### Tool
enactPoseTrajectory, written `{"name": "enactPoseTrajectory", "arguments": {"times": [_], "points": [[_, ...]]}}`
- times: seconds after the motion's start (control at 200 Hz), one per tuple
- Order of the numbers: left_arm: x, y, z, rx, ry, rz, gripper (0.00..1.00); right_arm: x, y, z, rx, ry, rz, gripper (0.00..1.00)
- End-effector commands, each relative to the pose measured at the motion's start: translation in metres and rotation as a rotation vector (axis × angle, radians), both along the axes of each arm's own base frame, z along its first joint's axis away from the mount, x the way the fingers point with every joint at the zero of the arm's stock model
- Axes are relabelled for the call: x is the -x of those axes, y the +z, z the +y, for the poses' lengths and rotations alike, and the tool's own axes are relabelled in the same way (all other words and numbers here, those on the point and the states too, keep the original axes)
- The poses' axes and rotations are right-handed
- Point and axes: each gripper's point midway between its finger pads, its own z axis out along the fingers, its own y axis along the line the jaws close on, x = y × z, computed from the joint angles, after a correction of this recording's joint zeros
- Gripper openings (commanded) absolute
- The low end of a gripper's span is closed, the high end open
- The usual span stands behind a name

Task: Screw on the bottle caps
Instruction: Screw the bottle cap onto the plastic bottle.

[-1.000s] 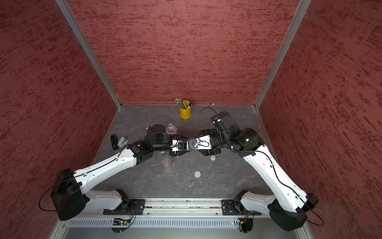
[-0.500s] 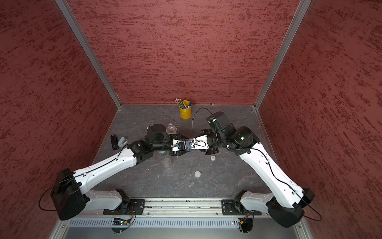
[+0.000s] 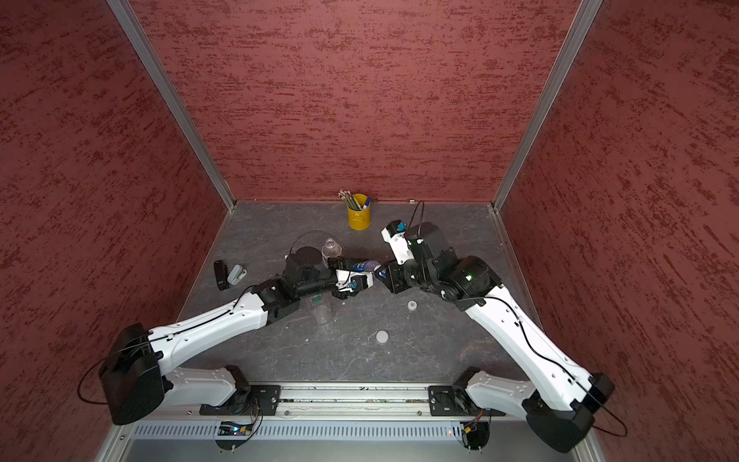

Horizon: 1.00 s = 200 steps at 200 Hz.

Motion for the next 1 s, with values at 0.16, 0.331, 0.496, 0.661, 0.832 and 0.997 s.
{"name": "enactPoseTrajectory", "arguments": {"times": [0.16,0.331,0.496,0.661,0.832,0.997], "points": [[0.013,0.019,-0.021,0.05,-0.042,-0.143,0.52,-0.025,0.011,-0.015,-0.6,-0.616,0.38,0.17],[0.01,0.015,-0.024,0.043,-0.02,-0.174,0.52,-0.022,0.002,-0.012,-0.681,-0.704,0.53,0.25],[0.008,0.012,-0.027,0.05,0.004,-0.161,0.52,-0.023,0.006,-0.022,-0.698,-0.757,0.517,0.34],[-0.001,0.01,-0.024,0.066,0.07,-0.079,0.52,-0.033,0.049,-0.033,-0.51,-0.575,0.121,0.61],[-0.009,0.007,-0.016,0.101,0.114,0.052,0.52,-0.032,0.072,-0.046,-0.273,-0.384,-0.259,0.85],[-0.003,0.014,-0.012,0.148,0.058,0.168,0.52,-0.008,0.07,-0.027,0.004,0.029,-0.557,0.95]]}}
